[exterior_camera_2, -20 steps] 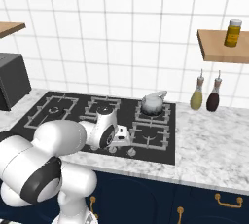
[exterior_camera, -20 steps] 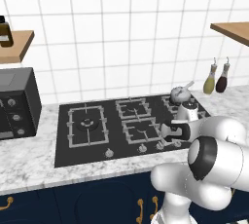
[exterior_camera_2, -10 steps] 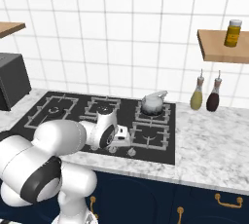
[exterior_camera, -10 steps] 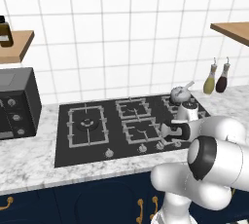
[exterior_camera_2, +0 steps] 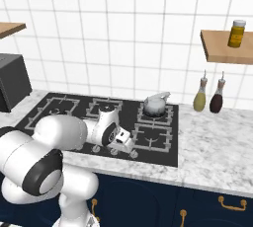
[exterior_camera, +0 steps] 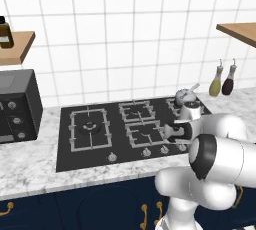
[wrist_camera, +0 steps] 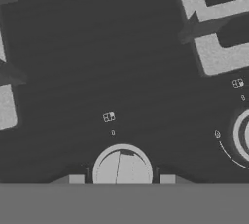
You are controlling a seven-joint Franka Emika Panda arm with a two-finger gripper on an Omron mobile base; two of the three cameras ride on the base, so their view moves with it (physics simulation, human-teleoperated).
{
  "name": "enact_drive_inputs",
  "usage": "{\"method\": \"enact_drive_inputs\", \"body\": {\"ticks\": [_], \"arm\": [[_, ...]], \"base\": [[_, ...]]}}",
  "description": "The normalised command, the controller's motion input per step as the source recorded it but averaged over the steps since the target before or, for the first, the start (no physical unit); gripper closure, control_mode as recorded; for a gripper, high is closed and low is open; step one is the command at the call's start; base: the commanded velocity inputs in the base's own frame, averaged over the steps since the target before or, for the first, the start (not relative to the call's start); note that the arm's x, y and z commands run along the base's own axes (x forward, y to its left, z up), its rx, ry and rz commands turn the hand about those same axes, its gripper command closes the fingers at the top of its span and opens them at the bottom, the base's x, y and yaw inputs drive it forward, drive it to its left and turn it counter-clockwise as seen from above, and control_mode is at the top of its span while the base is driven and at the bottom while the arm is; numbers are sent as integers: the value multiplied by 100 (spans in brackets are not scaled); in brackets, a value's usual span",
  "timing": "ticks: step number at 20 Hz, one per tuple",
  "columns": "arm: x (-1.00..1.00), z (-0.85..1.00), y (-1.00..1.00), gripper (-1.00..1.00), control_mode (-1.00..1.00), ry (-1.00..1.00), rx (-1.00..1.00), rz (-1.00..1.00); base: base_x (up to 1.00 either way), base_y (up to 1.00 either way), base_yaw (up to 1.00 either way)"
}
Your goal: Turn off the rear right burner of the stove.
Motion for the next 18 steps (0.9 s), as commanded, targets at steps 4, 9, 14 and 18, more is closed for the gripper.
{"method": "enact_drive_inputs", "body": {"ticks": [4,9,14,18], "arm": [[-7,-10,0,100,-100,8,13,-72],[-16,-12,0,100,-100,4,12,-81],[-19,-13,0,100,-100,0,9,-89],[-1,-17,3,100,-100,0,6,-95]], "base": [[0,0,0],[0,0,0],[0,0,0],[0,0,0]]}}
